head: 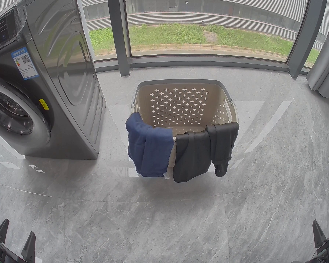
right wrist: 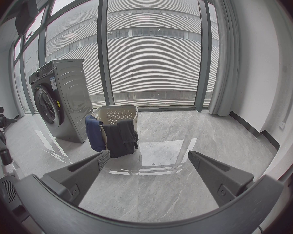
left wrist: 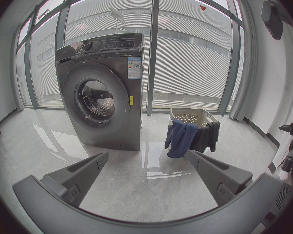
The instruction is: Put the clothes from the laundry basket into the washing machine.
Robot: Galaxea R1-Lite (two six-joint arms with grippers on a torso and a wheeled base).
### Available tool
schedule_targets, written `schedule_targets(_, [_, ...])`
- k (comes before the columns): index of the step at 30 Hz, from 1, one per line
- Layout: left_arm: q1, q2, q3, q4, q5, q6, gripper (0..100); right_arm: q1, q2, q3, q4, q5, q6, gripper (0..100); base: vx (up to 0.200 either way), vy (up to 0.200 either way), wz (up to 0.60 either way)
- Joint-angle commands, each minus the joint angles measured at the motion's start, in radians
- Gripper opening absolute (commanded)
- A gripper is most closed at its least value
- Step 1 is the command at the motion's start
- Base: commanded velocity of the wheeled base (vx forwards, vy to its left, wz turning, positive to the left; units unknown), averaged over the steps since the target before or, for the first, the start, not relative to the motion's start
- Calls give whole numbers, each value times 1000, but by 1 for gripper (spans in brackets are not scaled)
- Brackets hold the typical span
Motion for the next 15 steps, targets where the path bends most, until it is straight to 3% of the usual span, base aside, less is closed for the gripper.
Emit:
schedule_targets(1, [0,-18,18,0,1,-1,100,-2,-16,18,-2,1,-2,100,0,0,0])
schedule_targets(9, [0,-18,16,0,1,-1,100,-2,-16,18,0,2,-2,100,0,0,0])
schedule_targets(15, [0,-18,16,0,1,-1,100,-2,-16,18,0,2,-2,100,0,-200,0])
